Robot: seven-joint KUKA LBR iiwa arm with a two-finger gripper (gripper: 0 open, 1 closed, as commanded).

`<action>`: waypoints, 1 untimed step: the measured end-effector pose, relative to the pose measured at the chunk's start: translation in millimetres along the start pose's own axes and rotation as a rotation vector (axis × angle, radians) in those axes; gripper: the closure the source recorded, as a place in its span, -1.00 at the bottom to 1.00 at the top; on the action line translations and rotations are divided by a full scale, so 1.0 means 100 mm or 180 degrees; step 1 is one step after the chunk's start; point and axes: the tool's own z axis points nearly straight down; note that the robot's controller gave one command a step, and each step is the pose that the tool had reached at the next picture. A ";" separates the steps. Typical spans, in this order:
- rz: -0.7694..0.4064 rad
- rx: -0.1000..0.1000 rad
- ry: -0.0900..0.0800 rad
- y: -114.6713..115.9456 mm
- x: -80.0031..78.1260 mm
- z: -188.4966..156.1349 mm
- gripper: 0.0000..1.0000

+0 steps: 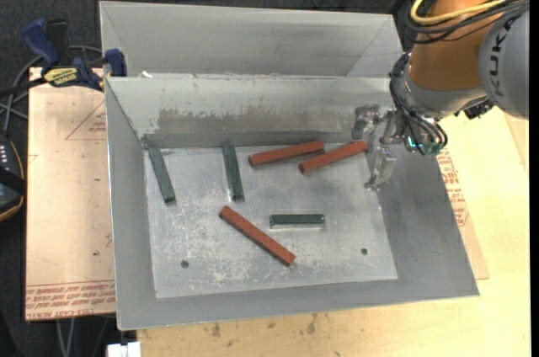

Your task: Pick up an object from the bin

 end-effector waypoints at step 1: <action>0.0166 -0.0009 0.0015 0.51 0.78 0.97 -1.00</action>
Offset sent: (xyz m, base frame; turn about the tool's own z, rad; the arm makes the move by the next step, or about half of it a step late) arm -0.0749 0.0475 -0.0915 0.0549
